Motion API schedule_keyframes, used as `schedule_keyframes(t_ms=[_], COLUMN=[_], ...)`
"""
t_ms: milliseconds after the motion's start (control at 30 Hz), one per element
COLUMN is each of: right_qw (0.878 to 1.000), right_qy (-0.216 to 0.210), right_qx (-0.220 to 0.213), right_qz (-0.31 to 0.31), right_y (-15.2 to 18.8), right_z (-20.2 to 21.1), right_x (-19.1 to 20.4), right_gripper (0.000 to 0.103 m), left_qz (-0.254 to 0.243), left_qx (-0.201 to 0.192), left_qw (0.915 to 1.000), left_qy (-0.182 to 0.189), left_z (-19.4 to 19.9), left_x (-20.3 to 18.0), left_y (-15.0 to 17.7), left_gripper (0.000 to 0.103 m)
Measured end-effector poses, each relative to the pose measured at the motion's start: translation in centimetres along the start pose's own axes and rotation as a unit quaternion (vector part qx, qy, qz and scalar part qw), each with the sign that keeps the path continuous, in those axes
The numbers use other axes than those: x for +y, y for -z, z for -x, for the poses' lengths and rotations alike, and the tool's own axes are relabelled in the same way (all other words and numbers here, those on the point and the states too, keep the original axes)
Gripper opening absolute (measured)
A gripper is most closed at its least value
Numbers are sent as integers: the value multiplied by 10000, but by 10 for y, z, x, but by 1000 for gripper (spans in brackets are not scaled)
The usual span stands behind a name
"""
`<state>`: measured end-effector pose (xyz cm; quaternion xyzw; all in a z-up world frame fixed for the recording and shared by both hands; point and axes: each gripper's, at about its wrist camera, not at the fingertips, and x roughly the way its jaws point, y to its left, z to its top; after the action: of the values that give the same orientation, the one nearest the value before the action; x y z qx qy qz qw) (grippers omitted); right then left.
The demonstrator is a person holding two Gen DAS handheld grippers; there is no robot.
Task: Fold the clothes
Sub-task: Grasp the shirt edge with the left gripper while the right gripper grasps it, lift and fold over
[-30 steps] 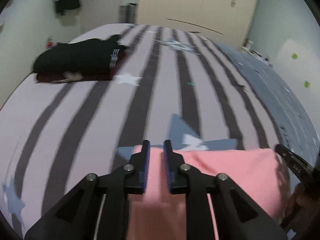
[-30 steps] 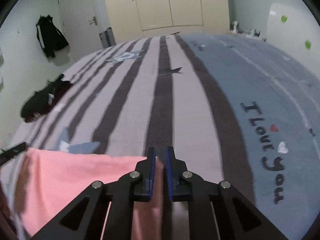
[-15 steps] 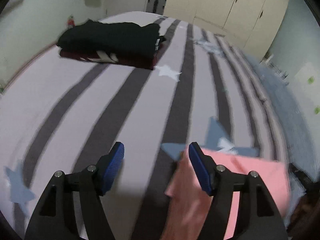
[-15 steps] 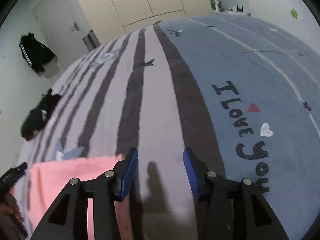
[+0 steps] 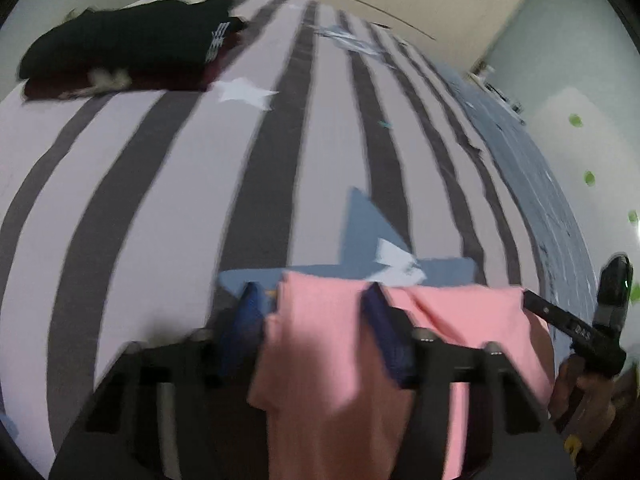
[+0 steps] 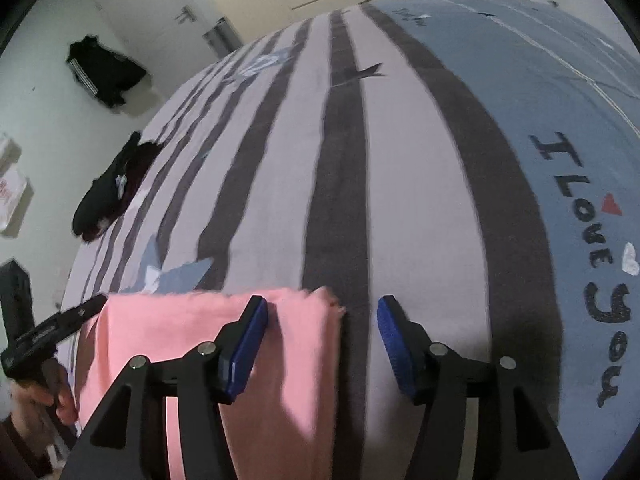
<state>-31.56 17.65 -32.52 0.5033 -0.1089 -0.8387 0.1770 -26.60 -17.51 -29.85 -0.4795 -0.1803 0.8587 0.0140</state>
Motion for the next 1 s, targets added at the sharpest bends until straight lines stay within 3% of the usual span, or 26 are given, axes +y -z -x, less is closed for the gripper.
schedule_keyframes(t_ms=[167,300,367,467,600,733,800,900,1000], right_qw=[9998,9996,9996,9997,9977,9886,9836,9776,9825], right_qy=[-149,-170,-117,-119,-201,-305,-326,-299,-178], right_qx=[106,95,55,-132,-643,-1456,-1733,-1977,-1637], right_qz=[98,199,244,182,124,244,381,661,871], right_y=[7,6,3,-8,-44,-102,-115,-114,-72], right_z=[-9,-10,-5,5,21,47,62,79,75], right_x=[9,14,17,21,28,46,55,66,62], right_gripper=[46,20,16,15,14,14,14,14,15], left_qz=[196,43,145,54,-94,-319,-431,-554,-417], left_qx=[102,5,-90,-419,-974,-1797,-2056,-2121,-1766], left_qw=[9997,10000,9998,9991,9951,9827,9772,9754,9834], left_qy=[120,51,54,52,161,310,309,226,37], left_z=[-9,-8,-3,14,33,67,80,91,83], left_x=[3,0,1,-8,-17,-35,-41,-41,-24], left_y=[5,6,3,-8,-52,-109,-118,-95,-43], left_gripper=[39,27,22,20,20,19,19,19,19])
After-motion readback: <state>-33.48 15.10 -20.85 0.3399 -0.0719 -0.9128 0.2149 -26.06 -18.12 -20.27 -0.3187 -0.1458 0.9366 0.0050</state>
